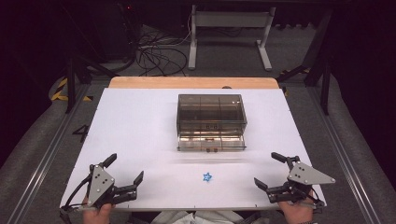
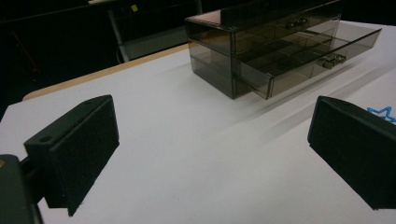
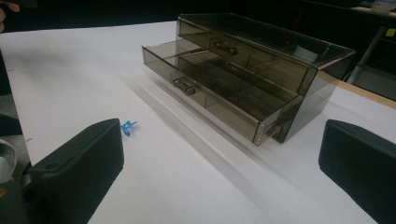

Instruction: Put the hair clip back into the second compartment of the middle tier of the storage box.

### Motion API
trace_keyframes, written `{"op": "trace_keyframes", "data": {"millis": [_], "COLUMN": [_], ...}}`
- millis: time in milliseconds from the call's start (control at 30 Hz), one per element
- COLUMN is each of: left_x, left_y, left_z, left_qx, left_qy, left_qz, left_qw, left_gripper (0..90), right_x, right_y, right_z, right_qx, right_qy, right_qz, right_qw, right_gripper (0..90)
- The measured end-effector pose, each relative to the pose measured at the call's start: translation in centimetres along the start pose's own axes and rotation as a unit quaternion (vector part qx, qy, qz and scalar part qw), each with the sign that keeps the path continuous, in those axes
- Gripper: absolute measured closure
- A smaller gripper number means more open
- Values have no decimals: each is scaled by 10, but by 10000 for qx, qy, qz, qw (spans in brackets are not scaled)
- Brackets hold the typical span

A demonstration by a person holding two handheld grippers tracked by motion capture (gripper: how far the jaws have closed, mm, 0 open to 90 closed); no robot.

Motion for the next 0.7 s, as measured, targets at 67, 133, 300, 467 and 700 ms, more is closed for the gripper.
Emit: {"op": "trace_keyframes", "data": {"millis": [67, 133, 300, 467, 700], "left_x": [0, 0, 0, 1, 1], "left_y": [0, 0, 0, 0, 0], "left_z": [0, -1, -1, 0, 0], "left_qx": [4, 14, 14, 49, 36], "left_qy": [-1, -15, -18, -28, -23], "left_qz": [-13, -6, -7, 16, -8], "left_qw": [10000, 10000, 10000, 10000, 10000], "left_gripper": [26, 26, 26, 26, 26], "right_x": [0, 0, 0, -1, -1], "right_y": [0, 0, 0, 0, 1], "right_z": [0, 0, 0, 1, 0], "right_qx": [-11, -13, 12, -5, -7], "right_qy": [9, 10, 24, 29, 23], "right_qz": [5, -3, -14, -23, -35], "right_qw": [10000, 10000, 10000, 10000, 10000], "right_gripper": [7, 7, 7, 7, 9]}}
Point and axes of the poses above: each handheld gripper's, and its own axes: x roughly backward along the jaws, z roughly out of its underside, y roughly to its left, the point moved 8 cm from there along -x, roughly forward along the jaws, and after that the axes turned 6 degrees about -z, right-handed, at the moved point
